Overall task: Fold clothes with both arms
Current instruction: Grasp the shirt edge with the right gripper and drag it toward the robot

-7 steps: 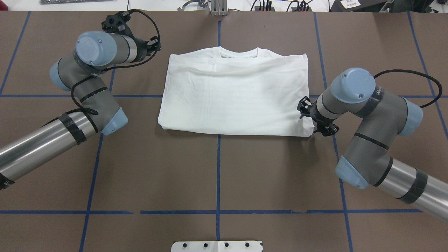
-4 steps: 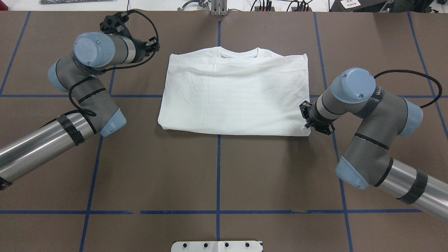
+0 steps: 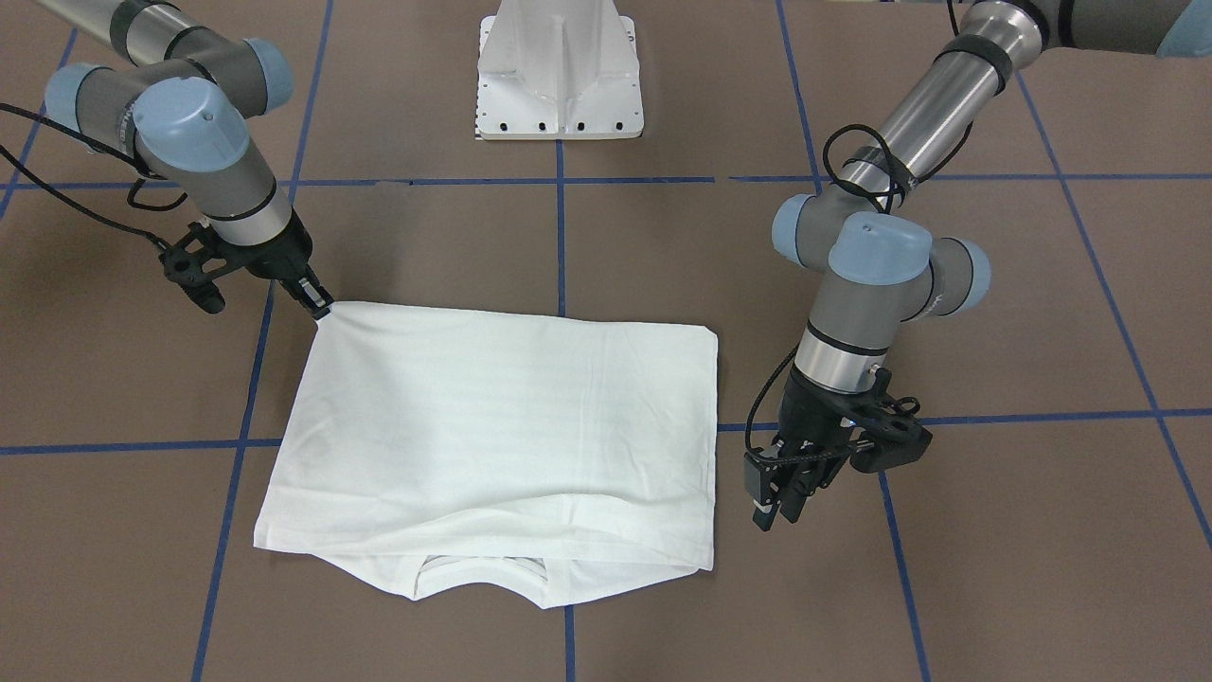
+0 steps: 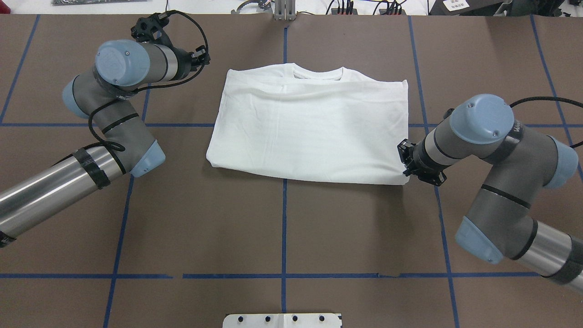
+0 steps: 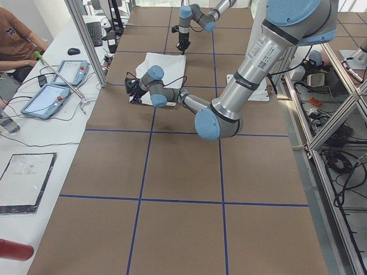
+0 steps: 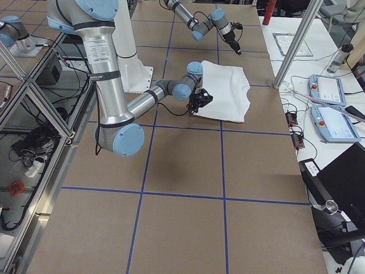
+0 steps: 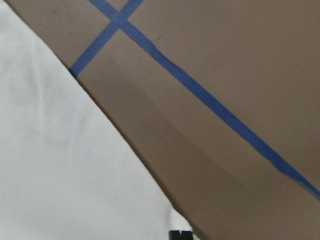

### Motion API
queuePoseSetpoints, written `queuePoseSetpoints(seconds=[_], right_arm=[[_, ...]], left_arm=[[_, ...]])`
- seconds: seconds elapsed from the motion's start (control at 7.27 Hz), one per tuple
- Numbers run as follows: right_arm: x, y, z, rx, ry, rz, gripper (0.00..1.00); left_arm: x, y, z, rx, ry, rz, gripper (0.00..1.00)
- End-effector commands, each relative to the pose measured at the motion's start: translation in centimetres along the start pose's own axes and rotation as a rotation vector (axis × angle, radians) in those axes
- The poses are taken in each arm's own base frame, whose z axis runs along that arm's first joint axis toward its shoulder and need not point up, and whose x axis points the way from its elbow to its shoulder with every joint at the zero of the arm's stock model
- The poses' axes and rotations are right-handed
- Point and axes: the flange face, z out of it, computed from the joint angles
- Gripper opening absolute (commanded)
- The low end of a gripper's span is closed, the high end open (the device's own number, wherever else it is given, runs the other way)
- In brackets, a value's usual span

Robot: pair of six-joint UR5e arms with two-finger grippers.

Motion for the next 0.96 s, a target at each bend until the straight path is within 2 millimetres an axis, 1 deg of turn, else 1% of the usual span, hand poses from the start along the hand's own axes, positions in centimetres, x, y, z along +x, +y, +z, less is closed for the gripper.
queuePoseSetpoints(seconds=[0.0,0.14,0.28,0.41,0.55,0.69,0.83], right_arm=[[3.3,7.6,-5.2,-0.063,0.099,-0.03,0.0],[5.0,12.2,-5.7,-0.126,0.181,0.001,0.0],[7.0,16.6,-5.5,-0.178,0.234,-0.008,0.0],[9.4,20.1,-4.4,-0.229,0.304,-0.042,0.0],[12.4,23.7,-3.1,-0.262,0.372,-0.106,0.0],[14.3,26.4,-2.9,-0.29,0.404,-0.153,0.07],[14.7,27.0,-3.2,-0.29,0.398,-0.165,0.99]], left_arm=[[2.0,-0.1,-2.8,0.002,0.054,0.002,0.47],[3.9,-0.1,-4.9,0.002,0.066,0.0,0.47],[5.0,0.9,-6.9,-0.012,0.079,-0.002,0.47],[5.0,2.7,-8.6,-0.117,0.09,0.0,0.47],[4.3,3.6,-10.6,-0.198,0.098,-0.041,0.47],[4.6,6.0,-12.5,-0.252,0.102,-0.076,0.5],[4.8,10.8,-13.5,-0.323,0.048,-0.095,0.54]])
